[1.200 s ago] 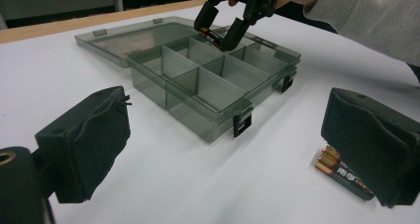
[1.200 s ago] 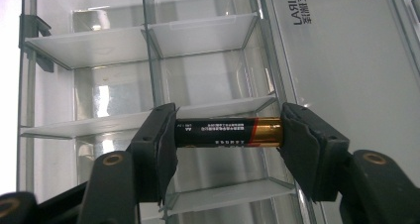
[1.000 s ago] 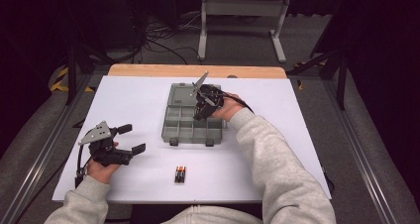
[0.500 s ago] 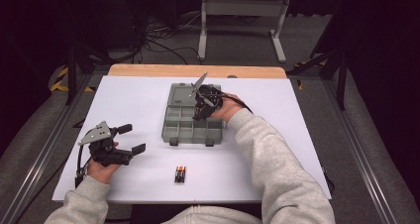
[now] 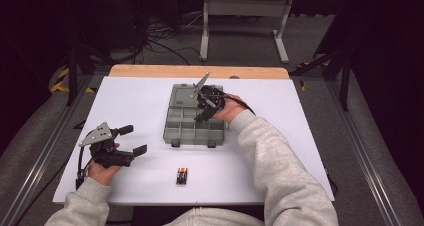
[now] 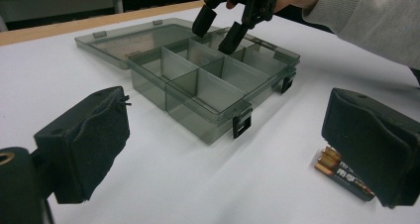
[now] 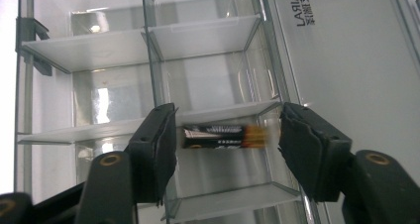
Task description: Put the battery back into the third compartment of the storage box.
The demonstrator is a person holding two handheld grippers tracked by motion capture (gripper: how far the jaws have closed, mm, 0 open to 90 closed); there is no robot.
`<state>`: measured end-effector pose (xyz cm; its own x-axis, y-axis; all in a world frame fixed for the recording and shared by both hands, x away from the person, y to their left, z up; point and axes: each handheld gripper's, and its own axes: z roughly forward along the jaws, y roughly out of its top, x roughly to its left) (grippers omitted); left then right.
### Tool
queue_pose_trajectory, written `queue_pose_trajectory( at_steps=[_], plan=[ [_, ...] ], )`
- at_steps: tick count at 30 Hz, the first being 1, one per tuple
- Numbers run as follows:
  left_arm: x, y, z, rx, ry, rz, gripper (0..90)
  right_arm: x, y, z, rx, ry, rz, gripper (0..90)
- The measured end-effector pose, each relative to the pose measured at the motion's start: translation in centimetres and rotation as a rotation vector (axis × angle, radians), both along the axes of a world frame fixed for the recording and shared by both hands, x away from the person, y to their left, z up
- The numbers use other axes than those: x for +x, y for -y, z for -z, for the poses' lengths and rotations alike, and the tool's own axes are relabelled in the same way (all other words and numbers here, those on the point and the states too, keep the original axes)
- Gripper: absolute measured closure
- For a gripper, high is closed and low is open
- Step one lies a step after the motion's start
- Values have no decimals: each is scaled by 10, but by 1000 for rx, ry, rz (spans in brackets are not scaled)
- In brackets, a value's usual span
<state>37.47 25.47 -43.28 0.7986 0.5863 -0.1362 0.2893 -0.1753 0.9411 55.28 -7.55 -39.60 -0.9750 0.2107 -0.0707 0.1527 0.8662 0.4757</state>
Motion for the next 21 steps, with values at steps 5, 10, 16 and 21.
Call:
queue_pose_trajectory(
  at_steps=[5,10,16,21],
  plan=[
    [0,0,0,-3,2,-2,48,-2,1,-4,19,2,5,368],
    [0,0,0,-6,0,-4,45,-8,2,-14,59,-5,3,297],
    [1,1,0,-4,-1,-4,36,-24,2,-26,98,-2,-8,192],
    [1,1,1,-5,-1,-10,30,-39,2,-35,126,-1,-25,129]
  ],
)
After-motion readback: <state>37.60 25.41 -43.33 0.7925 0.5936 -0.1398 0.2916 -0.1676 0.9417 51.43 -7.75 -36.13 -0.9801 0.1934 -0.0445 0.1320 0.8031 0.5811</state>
